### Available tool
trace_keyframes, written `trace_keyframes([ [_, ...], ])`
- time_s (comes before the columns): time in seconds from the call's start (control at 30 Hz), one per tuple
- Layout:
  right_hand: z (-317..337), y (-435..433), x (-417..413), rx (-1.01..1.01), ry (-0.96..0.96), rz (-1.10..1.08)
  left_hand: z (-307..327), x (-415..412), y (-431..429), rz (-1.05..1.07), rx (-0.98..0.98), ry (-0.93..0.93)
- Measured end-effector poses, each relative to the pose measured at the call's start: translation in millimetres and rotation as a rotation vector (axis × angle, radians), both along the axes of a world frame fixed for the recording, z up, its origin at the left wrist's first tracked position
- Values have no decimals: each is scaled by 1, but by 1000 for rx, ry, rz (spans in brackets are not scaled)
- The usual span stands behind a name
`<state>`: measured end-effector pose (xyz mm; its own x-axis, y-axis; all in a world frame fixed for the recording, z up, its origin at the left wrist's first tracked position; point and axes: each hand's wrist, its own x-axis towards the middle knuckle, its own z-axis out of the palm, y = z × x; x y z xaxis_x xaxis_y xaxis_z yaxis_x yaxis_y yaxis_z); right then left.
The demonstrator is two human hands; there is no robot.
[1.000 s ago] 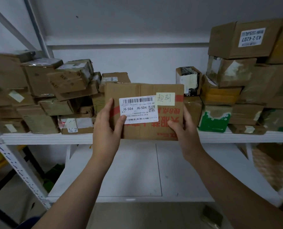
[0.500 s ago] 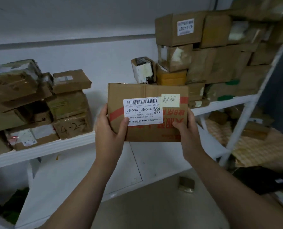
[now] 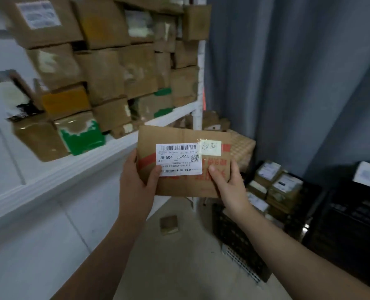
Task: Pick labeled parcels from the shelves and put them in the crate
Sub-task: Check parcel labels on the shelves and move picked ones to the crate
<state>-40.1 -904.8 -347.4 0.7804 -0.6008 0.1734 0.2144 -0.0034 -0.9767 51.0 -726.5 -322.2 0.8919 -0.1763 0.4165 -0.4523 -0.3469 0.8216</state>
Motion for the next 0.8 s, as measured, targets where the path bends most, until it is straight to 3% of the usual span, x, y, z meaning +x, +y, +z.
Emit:
trace_keyframes([
  [0.47,-78,-211,-122,43,338,-355,-81,-43,-250,-441,201,231],
  [0.63,-110,-238,-126,211,416,-398,-118,-24,-300,-544,342,304],
  [0.8,-161,-257,-95,376,616,-433,-168,19,-340,-674,529,380],
])
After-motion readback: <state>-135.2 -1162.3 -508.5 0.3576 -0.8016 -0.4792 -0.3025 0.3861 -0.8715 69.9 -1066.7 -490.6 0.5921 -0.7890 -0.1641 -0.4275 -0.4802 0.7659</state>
